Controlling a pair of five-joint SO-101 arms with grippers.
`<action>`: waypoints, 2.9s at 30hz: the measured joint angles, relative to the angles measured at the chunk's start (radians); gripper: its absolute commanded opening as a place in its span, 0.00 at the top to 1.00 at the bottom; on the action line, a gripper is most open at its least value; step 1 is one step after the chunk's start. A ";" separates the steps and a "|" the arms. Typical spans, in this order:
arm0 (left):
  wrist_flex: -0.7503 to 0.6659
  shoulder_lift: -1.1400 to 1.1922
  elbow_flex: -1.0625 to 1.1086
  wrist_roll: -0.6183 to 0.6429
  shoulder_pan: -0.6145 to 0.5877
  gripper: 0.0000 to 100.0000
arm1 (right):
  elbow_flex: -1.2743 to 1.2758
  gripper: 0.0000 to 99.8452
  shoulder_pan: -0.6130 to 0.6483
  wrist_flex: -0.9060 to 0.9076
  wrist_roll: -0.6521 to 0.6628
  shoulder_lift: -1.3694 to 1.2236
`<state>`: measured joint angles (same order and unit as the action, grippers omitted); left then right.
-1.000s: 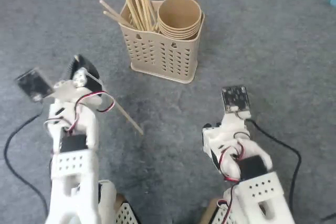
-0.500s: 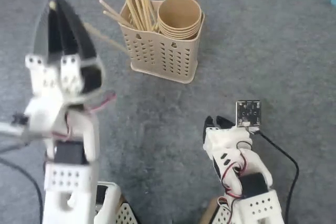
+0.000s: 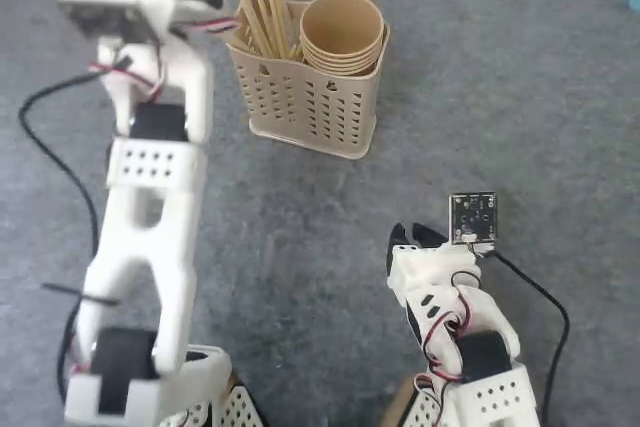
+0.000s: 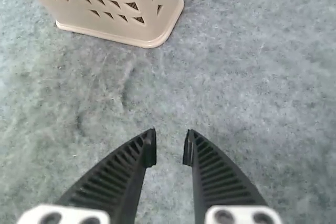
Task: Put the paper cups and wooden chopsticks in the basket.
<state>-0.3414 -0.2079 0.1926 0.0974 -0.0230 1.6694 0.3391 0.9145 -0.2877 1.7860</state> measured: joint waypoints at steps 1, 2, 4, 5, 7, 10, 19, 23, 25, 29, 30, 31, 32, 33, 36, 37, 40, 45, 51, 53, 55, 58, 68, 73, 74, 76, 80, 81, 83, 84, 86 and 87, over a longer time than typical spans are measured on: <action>0.000 0.035 -0.025 0.000 0.000 0.99 | 0.000 0.90 0.000 0.000 0.008 0.000; 0.000 0.066 -0.041 0.000 0.000 0.99 | 0.000 0.90 0.000 0.000 0.015 0.000; 0.000 0.117 -0.054 0.000 -0.002 0.99 | 0.000 0.90 0.000 0.000 0.026 0.000; 0.000 0.138 -0.054 0.000 -0.002 0.99 | 0.000 0.90 0.000 0.000 0.029 0.000; 0.002 0.161 -0.054 0.000 -0.003 0.99 | 0.000 0.90 0.000 0.000 0.032 0.000; 0.015 0.164 -0.054 0.000 -0.002 0.99 | 0.000 0.90 0.000 0.000 0.034 0.000; 0.101 0.127 0.034 -0.005 0.009 0.77 | 0.000 0.90 0.000 0.000 0.034 0.000; 0.178 0.058 0.055 -0.005 0.006 0.79 | 0.000 0.90 0.000 0.000 0.034 0.000; 0.256 0.005 0.060 -0.005 0.011 0.82 | 0.000 0.90 0.000 0.000 0.034 0.000; 0.385 -0.123 0.061 -0.005 0.020 0.94 | 0.000 0.90 0.000 0.000 0.034 0.000; 0.411 -0.161 0.061 -0.003 0.018 0.98 | 0.000 0.90 0.000 0.000 0.034 0.000; 0.437 -0.201 0.061 0.006 0.017 1.00 | 0.000 0.90 0.000 0.000 0.034 0.000; 0.468 -0.241 0.061 0.021 0.012 0.99 | 0.000 0.90 0.000 0.000 0.034 0.000; 0.505 -0.282 0.061 0.041 -0.002 0.99 | 0.000 0.90 0.000 0.000 0.034 0.000; 0.638 -0.385 0.061 0.123 -0.046 0.99 | 0.000 0.90 0.000 0.000 0.034 0.000; 0.686 -0.413 0.061 0.147 -0.058 0.99 | 0.000 0.90 0.000 0.000 0.034 0.000; 0.824 -0.471 0.061 0.209 -0.098 0.99 | 0.000 0.99 -0.009 0.005 0.034 0.000; 1.045 -0.565 0.120 0.256 -0.178 0.99 | 0.000 0.99 -0.011 0.018 0.034 0.000; 1.109 -0.799 0.416 0.259 -0.198 0.99 | 0.000 0.99 -0.044 0.034 0.034 0.000; 1.089 -0.908 0.559 0.259 -0.199 0.99 | -0.002 0.99 -0.103 0.034 0.034 0.000; 1.065 -1.030 0.707 0.259 -0.201 0.99 | -0.014 0.99 -0.190 0.034 0.034 0.000; 1.045 -1.211 0.934 0.261 -0.201 0.99 | -0.040 0.99 -0.304 0.034 0.034 0.008; 1.048 -1.594 1.462 0.149 -0.201 0.99 | -0.054 0.99 -0.365 0.273 0.176 0.014; 1.158 -1.594 1.498 0.052 -0.201 0.99 | -0.006 0.99 -0.311 0.311 0.184 0.012; 1.201 -1.594 1.498 0.028 -0.201 0.99 | -0.006 0.99 -0.299 0.311 0.186 0.015; 1.290 -1.594 1.498 -0.029 -0.201 0.99 | -0.005 0.99 -0.284 0.311 0.186 0.012; 1.427 -1.594 1.498 -0.181 -0.210 0.99 | -0.003 0.99 -0.282 0.311 0.186 0.014; 1.439 -1.594 1.498 -0.213 -0.224 0.99 | -0.003 0.99 -0.282 0.311 0.186 0.014; 1.478 -1.594 1.498 -0.262 -0.241 0.99 | -0.003 0.99 -0.279 0.311 0.186 0.014; 1.507 -1.594 1.498 -0.279 -0.244 0.99 | -0.003 0.99 -0.279 0.311 0.186 0.014; 1.559 -1.594 1.498 -0.296 -0.252 0.99 | -0.003 0.99 -0.279 0.311 0.186 0.014; 1.579 -1.594 1.498 -0.298 -0.253 0.99 | -0.003 0.99 -0.279 0.318 0.186 0.014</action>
<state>1.2375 -1.8021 1.6901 -0.2002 -0.2762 1.6663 0.0598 1.2321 -0.1020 1.7998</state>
